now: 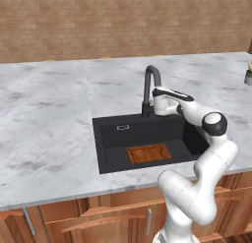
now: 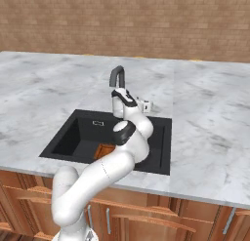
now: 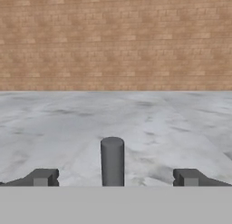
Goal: Turn on the sink faucet with hot water and rinse the cutting board for ten seconds, then turn off the faucet. Push the cutting board to reach the water if necessary.
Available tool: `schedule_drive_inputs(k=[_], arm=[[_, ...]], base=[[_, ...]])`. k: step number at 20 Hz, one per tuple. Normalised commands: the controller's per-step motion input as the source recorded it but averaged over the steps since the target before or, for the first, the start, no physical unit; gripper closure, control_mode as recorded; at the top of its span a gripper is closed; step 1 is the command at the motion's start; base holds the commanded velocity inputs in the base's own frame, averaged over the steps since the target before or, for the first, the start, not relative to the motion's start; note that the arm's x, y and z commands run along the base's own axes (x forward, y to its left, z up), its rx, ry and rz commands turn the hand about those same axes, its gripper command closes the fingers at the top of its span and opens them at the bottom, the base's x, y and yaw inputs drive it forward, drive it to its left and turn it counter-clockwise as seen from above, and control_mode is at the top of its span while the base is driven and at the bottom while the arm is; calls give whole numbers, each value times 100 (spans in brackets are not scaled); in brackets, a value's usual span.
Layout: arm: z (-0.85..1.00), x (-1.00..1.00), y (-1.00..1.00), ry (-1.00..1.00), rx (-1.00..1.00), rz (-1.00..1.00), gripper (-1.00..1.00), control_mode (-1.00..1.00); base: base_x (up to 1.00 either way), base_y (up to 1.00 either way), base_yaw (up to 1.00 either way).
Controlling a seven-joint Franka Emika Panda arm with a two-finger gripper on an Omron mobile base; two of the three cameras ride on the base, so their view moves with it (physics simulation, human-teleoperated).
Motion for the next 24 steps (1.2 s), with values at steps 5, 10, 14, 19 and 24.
schedule_drive_inputs(k=[5,10,14,19,24], arm=[[0,7,0,0,0,0,-100,-100],[0,5,0,0,0,0,-100,-100],[0,5,0,0,0,0,-100,-100],[0,2,0,0,0,0,-100,-100],[0,0,-5,0,0,0,-100,-100]], base=[[0,0,0],[0,0,0],[0,0,0],[0,0,0],[0,0,0]])
